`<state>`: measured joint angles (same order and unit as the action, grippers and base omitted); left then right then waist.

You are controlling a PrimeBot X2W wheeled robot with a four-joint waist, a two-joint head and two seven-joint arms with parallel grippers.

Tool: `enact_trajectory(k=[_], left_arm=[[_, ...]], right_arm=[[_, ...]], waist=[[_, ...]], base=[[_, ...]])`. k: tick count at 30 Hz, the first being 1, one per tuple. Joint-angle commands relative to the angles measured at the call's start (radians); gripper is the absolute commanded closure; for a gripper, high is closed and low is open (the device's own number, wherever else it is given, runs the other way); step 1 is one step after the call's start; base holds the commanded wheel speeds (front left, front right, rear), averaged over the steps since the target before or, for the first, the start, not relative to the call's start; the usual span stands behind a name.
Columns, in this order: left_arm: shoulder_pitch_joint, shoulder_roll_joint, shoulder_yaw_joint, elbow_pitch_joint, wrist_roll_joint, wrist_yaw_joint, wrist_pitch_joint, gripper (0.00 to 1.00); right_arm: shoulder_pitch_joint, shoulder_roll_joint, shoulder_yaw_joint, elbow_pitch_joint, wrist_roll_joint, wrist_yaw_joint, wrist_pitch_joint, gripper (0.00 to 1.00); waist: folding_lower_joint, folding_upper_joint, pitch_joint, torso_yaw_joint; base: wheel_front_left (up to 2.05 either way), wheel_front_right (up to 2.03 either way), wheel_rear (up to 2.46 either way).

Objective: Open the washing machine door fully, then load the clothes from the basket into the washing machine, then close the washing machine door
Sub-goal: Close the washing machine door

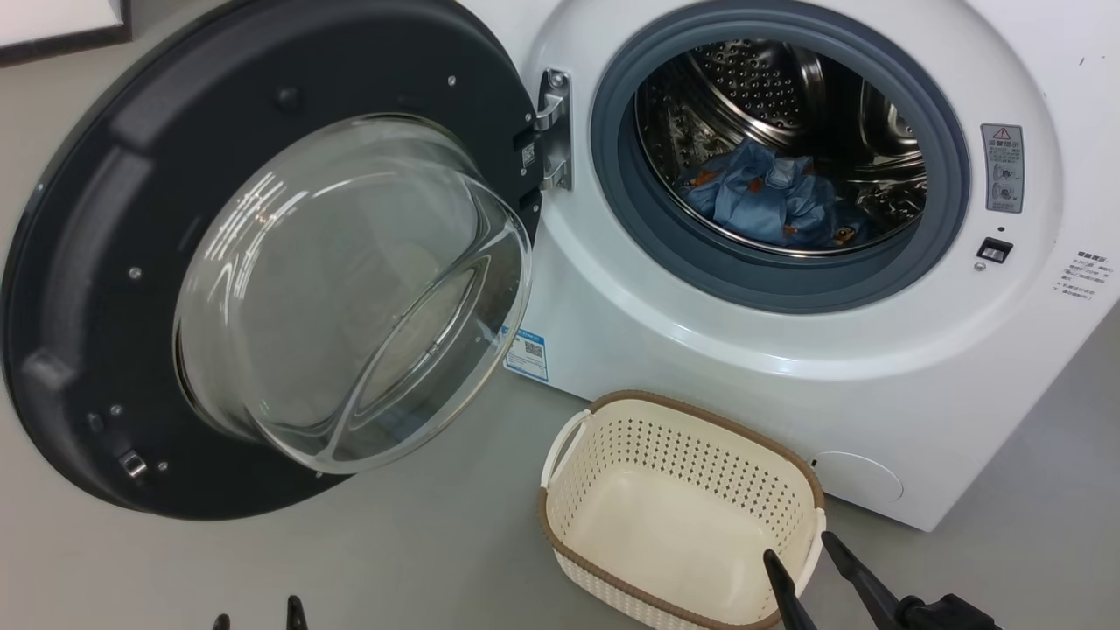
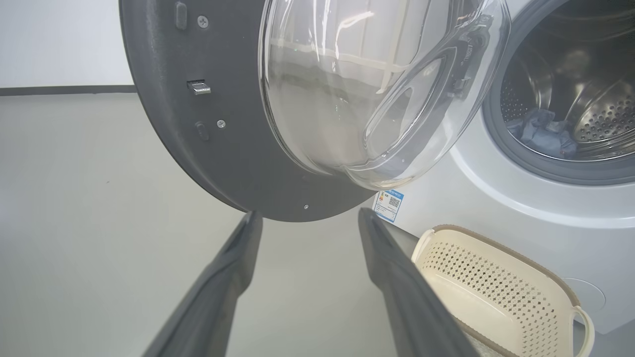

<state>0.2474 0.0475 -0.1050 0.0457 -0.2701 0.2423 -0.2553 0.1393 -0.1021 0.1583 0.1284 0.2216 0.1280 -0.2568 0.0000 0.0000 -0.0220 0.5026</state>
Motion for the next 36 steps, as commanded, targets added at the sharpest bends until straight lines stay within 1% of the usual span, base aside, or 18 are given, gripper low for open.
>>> enact_trajectory(k=[1, 6, 7, 8, 9, 10, 11, 12, 15, 16, 20, 23, 25, 26, 27, 29, 31, 36], left_arm=[[-0.019, 0.003, 0.034, -0.031, -0.005, 0.006, -0.006, 0.0], [-0.015, 0.003, 0.04, -0.036, -0.008, 0.014, -0.006, 0.0], [-0.012, 0.003, 0.053, -0.04, -0.05, 0.021, -0.006, 0.1], [-0.011, 0.003, 0.069, -0.04, -0.094, 0.026, -0.006, 0.59], [-0.011, 0.003, 0.091, -0.043, -0.155, 0.029, -0.006, 1.0], [-0.013, 0.003, 0.118, -0.049, -0.204, 0.027, -0.006, 1.0], [-0.015, 0.003, 0.147, -0.06, -0.215, 0.019, -0.006, 1.0], [-0.015, 0.003, 0.17, -0.069, -0.222, 0.007, -0.006, 1.0], [-0.019, 0.003, 0.27, -0.074, -0.323, -0.035, -0.006, 1.0], [-0.027, 0.003, 0.308, -0.07, -0.374, -0.053, -0.006, 1.0], [-0.082, 0.003, 0.468, -0.046, -0.491, -0.136, -0.006, 1.0], [-0.14, 0.015, 0.552, -0.016, -0.568, -0.192, -0.006, 1.0], [-0.182, 0.059, 0.6, 0.017, -0.617, -0.214, -0.002, 1.0], [-0.182, 0.059, 0.6, 0.017, -0.617, -0.214, -0.002, 1.0], [-0.209, 0.078, 0.626, 0.039, -0.655, -0.224, 0.008, 1.0], [-0.26, 0.13, 0.667, 0.093, -0.709, -0.235, 0.035, 1.0], [-0.325, 0.169, 0.704, 0.152, -0.784, -0.242, 0.075, 1.0], [-0.471, 0.291, 0.728, 0.316, -0.921, -0.267, 0.233, 1.0]], right_arm=[[-0.047, -0.015, 0.029, -0.018, 0.002, 0.003, -0.005, 0.0], [-0.05, -0.016, 0.036, -0.012, 0.005, 0.003, -0.005, 0.0], [-0.05, -0.015, 0.04, -0.01, 0.005, 0.003, -0.005, 0.0], [-0.051, -0.015, 0.041, -0.009, 0.006, 0.003, -0.005, 0.0], [-0.051, -0.014, 0.043, -0.008, 0.006, 0.003, -0.005, 0.0], [-0.052, -0.014, 0.044, -0.008, 0.007, 0.003, -0.005, 0.0], [-0.051, -0.013, 0.046, -0.007, 0.007, 0.003, -0.005, 0.0], [-0.051, -0.012, 0.048, -0.007, 0.008, 0.003, -0.005, 0.0], [-0.046, -0.009, 0.055, -0.005, 0.009, 0.003, -0.005, 0.0], [-0.044, -0.009, 0.056, -0.005, 0.01, 0.003, -0.005, 0.0], [-0.036, -0.013, 0.062, 0.0, 0.012, 0.003, -0.005, 0.0], [-0.034, -0.02, 0.068, 0.002, 0.015, 0.003, -0.005, 0.0], [-0.035, -0.026, 0.071, 0.002, 0.018, 0.003, -0.005, 0.0], [-0.035, -0.026, 0.071, 0.002, 0.018, 0.003, -0.005, 0.0], [-0.034, -0.028, 0.071, 0.002, 0.018, 0.003, -0.005, 0.0], [-0.033, -0.031, 0.071, 0.001, 0.019, 0.003, -0.005, 0.0], [-0.03, -0.033, 0.071, 0.0, 0.019, 0.003, -0.005, 0.0], [-0.022, -0.04, 0.077, 0.0, 0.019, 0.003, -0.005, 0.0]], waist=[[0.0, 0.0, 0.002, 0.002], [0.0, 0.0, 0.0, 0.001], [0.0, 0.0, -0.002, 0.001], [0.0, 0.0, -0.003, 0.0], [0.0, 0.0, -0.003, 0.0], [0.0, 0.0, -0.004, 0.0], [0.0, 0.0, -0.005, -0.001], [0.0, 0.0, -0.006, -0.001], [0.0, 0.0, -0.007, -0.002], [0.0, 0.0, -0.008, -0.002], [0.0, 0.0, -0.008, -0.004], [0.0, 0.0, -0.009, -0.007], [0.0, 0.0, -0.012, -0.009], [0.0, 0.0, -0.012, -0.009], [0.0, 0.0, -0.013, -0.011], [0.0, 0.0, -0.014, -0.013], [0.0, 0.0, -0.014, -0.014], [0.0, 0.0, -0.011, -0.02]], base=[[0.0, 0.0, 0.0], [0.0, 0.0, 0.0], [0.0, 0.0, 0.0], [0.0, 0.0, 0.0], [0.0, 0.0, 0.0], [0.0, 0.0, 0.0], [0.0, 0.0, 0.0], [0.0, 0.0, 0.0], [0.0, 0.0, 0.0], [0.0, 0.0, 0.0], [0.0, 0.0, 0.0], [0.0, 0.0, 0.0], [0.0, 0.0, 0.0], [0.0, 0.0, 0.0], [0.0, 0.0, 0.0], [0.0, 0.0, 0.0], [0.0, 0.0, 0.0], [0.0, 0.0, 0.0]])
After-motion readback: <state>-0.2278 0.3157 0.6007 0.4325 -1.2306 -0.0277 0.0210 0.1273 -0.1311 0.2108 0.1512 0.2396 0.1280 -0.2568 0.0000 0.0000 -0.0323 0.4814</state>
